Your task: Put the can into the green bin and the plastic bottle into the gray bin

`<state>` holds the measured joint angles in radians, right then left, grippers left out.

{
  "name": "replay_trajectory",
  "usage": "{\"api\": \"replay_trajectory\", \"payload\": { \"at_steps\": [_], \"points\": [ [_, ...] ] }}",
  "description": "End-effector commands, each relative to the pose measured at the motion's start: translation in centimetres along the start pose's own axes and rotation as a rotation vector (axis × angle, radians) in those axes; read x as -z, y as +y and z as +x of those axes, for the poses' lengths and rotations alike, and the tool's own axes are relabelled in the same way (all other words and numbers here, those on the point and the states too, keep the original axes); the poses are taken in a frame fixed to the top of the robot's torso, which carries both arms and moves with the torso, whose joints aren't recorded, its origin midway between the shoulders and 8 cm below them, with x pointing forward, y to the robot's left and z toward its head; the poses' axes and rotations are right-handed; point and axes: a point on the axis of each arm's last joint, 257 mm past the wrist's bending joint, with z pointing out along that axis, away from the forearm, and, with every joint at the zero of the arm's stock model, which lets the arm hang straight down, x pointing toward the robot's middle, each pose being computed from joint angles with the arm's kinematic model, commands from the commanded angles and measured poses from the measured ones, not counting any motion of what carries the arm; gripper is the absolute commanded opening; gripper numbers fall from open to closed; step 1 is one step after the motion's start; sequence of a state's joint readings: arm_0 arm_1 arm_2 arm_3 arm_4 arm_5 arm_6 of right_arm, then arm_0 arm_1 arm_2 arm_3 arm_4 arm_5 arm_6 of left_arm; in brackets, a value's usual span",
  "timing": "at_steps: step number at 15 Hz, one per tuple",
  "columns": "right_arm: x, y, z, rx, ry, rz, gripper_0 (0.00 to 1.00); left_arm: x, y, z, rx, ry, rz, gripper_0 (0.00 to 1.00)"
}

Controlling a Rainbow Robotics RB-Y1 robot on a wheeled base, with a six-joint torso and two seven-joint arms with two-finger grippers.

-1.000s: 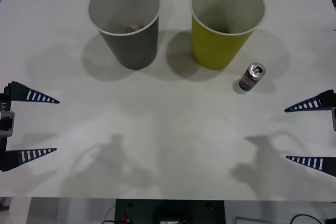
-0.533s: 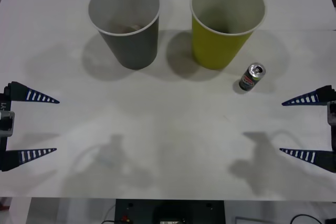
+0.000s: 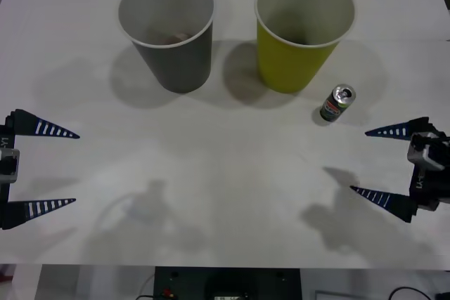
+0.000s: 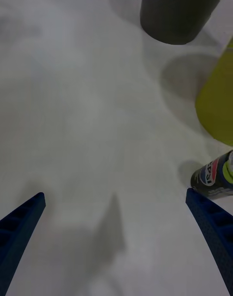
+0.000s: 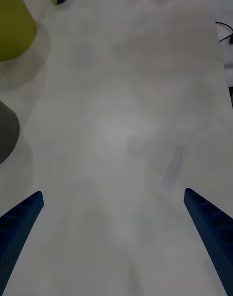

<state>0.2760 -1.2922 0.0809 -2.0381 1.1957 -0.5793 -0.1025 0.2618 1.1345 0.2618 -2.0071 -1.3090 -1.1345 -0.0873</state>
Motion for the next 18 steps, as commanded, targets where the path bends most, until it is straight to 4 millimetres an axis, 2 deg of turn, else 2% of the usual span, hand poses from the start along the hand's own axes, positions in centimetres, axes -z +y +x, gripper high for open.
{"api": "replay_trajectory", "payload": {
  "at_steps": [1, 6, 14, 18],
  "points": [
    [-0.9, -0.1, 0.4, -0.101, -0.013, 0.086, 1.00, 0.0, 0.0, 0.0, 0.000, 0.000, 0.000, 1.00],
    [-1.7, -0.6, 0.9, -0.267, -0.024, 0.245, 1.00, 0.0, 0.0, 0.0, 0.000, 0.000, 0.000, 1.00],
    [-3.4, -1.7, 2.9, -0.604, -0.072, 0.471, 1.00, 0.0, 0.0, 0.0, 0.000, 0.000, 0.000, 1.00],
    [-4.2, -2.7, 4.2, -0.641, -0.150, 0.580, 1.00, 0.0, 0.0, 0.0, 0.000, 0.000, 0.000, 1.00]
  ]
}}
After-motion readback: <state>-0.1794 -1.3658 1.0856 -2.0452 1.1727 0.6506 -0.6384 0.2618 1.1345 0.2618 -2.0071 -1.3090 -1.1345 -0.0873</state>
